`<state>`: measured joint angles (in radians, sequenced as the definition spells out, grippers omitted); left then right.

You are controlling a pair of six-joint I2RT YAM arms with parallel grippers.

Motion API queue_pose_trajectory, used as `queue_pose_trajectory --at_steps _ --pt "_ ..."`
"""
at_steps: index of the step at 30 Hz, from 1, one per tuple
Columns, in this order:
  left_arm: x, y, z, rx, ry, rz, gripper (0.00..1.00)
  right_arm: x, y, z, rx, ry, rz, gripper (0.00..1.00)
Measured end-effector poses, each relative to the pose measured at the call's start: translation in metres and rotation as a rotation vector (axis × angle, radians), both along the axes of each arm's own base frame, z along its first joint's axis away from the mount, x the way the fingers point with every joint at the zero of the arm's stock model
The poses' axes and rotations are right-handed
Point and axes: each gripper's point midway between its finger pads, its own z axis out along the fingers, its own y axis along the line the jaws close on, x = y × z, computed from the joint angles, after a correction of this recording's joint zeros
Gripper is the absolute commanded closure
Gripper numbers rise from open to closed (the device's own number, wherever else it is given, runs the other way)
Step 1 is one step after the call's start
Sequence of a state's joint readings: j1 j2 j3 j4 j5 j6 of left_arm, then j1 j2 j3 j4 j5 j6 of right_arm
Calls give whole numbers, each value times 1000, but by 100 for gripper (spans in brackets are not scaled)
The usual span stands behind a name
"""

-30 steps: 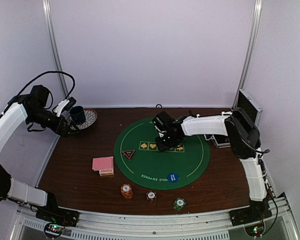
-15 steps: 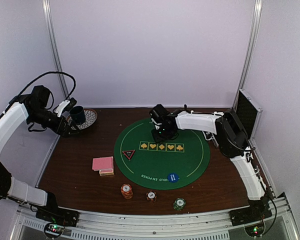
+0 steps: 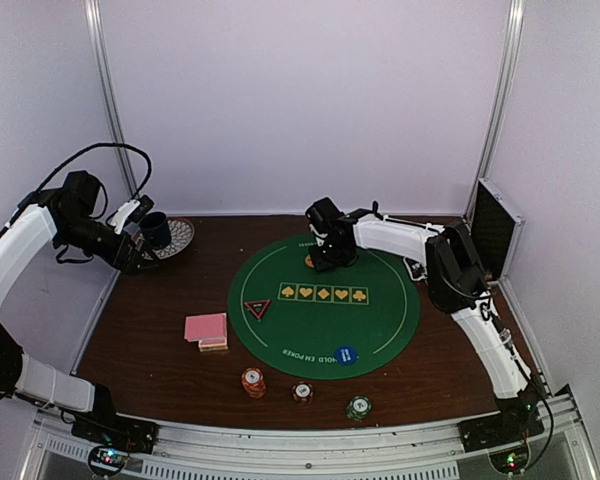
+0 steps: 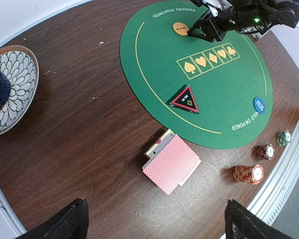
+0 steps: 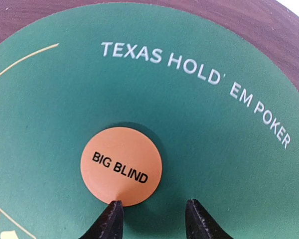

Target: Distribute texas hold em gaming equipment

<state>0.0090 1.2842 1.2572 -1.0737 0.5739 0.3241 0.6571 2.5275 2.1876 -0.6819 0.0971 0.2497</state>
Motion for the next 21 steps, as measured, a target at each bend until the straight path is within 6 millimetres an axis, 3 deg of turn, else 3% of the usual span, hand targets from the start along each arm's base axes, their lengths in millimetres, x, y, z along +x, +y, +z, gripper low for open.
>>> queue_pose_trajectory --at_steps 6,13,18,21 --pt "0 0 0 2 -2 -3 2 19 -3 3 -2 -23 -19 45" --pt "0 0 0 4 -6 -9 2 11 -6 4 1 -30 -9 20" --pt "0 -1 1 0 -8 -14 2 6 15 16 39 -47 25 14" --pt "0 -1 1 0 -9 -15 2 15 31 33 79 -88 35 14"
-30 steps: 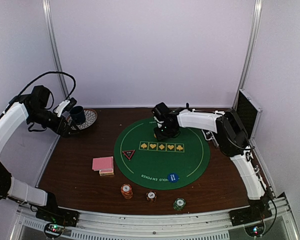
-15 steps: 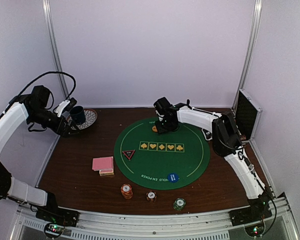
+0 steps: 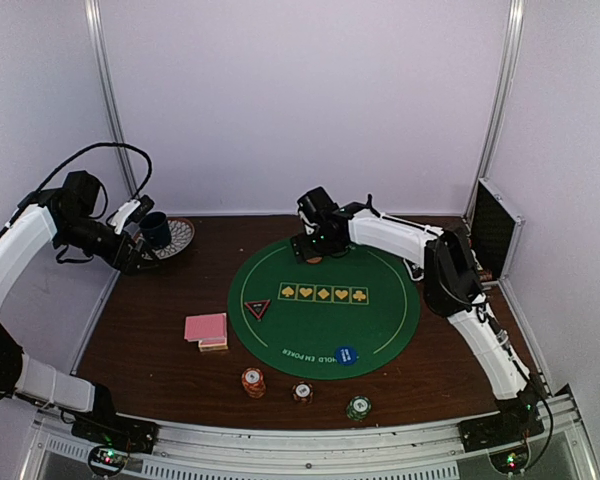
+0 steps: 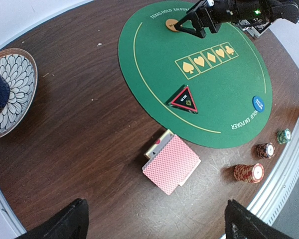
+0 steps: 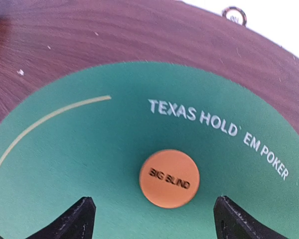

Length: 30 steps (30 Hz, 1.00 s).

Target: Distribute texas hold em gaming equipment

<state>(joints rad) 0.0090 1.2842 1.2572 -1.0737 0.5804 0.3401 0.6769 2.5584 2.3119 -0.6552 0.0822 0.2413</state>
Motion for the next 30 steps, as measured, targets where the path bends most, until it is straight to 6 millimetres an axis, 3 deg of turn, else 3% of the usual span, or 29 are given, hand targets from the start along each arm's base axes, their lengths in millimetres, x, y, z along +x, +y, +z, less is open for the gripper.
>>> queue_pose_trajectory --at_steps 4,12,18,30 --pt "0 0 0 1 -1 -2 3 8 11 5 21 -31 4 15" --pt "2 0 -3 3 10 -5 2 18 2 -32 -25 -1 -25 17" --pt "5 0 2 4 -6 -8 2 20 -4 -28 -42 0 -37 19" --pt "6 0 5 6 -17 -10 2 20 -22 -33 -72 24 -104 39"
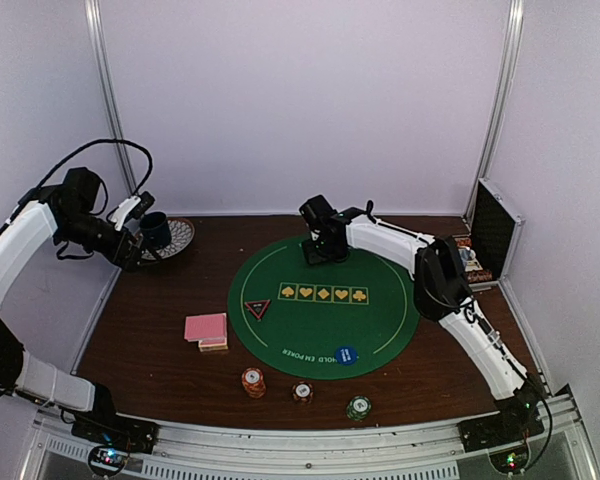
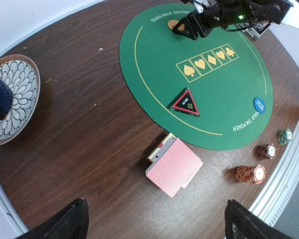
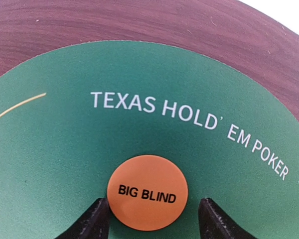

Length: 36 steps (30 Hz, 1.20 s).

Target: Distribute texas hold em gaming equipment

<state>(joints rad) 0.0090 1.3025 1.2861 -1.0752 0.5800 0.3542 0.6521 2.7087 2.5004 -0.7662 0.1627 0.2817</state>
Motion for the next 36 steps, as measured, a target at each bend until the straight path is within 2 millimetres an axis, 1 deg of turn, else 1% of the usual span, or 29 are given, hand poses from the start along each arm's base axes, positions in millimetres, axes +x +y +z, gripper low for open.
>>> queue_pose_trajectory --at_steps 5,9,11,15,19,21,24,26,28,30,32,33,34,36 --pt "-1 0 1 3 -5 -4 2 1 -6 0 18 3 -34 43" --pt "-5 0 3 5 -6 -8 2 3 -20 0 6 3 -68 42" --pt "-7 0 3 5 -4 -9 2 4 -27 1 0 5 -80 38" --pt "-8 0 4 6 -4 -11 2 -1 -41 4 -18 16 -96 25" --pt "-11 0 5 7 -6 -14 2 -19 -53 15 -31 30 -87 17" --pt "-13 0 5 8 -3 -17 2 -34 -56 28 -19 30 -73 16" --pt "-16 -1 6 6 2 -21 2 -69 -57 51 8 24 -35 15" --pt "-18 -1 7 5 -2 -24 2 -95 -51 65 32 19 4 16" --pt "-19 -1 9 5 -9 -26 2 -126 -40 71 58 25 59 19" --pt "-21 -1 11 5 -14 -28 2 -163 -27 66 73 55 118 24" --pt "-23 -1 12 6 -16 -30 2 -197 -16 52 66 94 174 28" --pt "-24 -1 12 6 -17 -31 2 -218 -10 40 59 127 203 29" --pt "-25 -1 13 6 -17 -31 2 -235 -7 29 42 155 225 29" --pt "-25 -2 13 5 -18 -32 2 -264 -5 10 7 199 258 30"
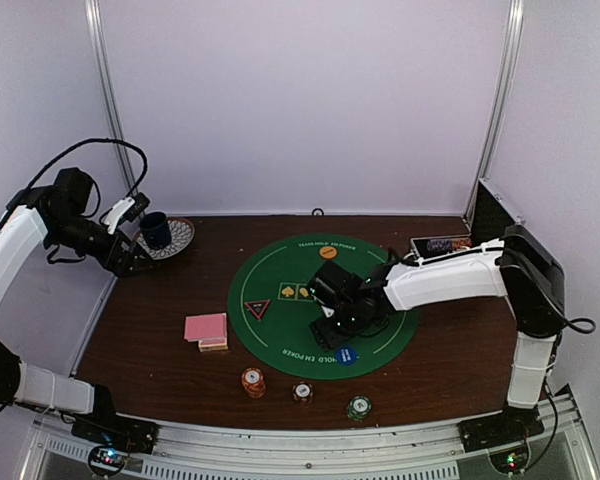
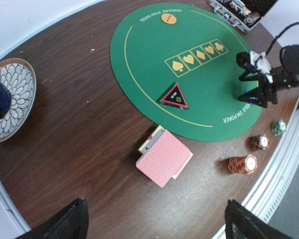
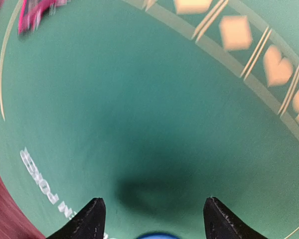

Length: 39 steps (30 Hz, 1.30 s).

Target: Distribute texas hold em gaming equipment

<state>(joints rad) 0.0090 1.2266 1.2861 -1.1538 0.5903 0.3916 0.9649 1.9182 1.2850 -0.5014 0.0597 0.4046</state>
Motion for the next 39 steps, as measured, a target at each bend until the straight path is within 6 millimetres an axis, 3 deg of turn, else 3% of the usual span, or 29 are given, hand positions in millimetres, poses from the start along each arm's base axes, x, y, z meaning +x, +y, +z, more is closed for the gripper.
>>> queue_pose_trajectory --at_steps 2,4,10,16,24,32,39 --pt "0 0 0 -2 0 -1 2 -23 -5 -15 -37 34 18 32" --pt "0 -1 0 -5 0 -2 2 -33 -10 -20 -48 41 12 33" --pt "-1 -2 1 -12 0 -6 2 -43 -27 -6 -26 30 -33 34" --pt "-1 -2 1 -15 0 -8 2 -53 -45 -18 -53 54 -66 32" --pt "-2 -3 4 -15 -8 -8 3 -56 -45 -8 -49 39 -71 28" --pt "-2 -3 4 -17 -10 -9 2 -58 -25 8 -16 12 -44 29" --pt "-4 -3 7 -17 -20 -9 2 -59 -25 -11 -49 30 -48 34"
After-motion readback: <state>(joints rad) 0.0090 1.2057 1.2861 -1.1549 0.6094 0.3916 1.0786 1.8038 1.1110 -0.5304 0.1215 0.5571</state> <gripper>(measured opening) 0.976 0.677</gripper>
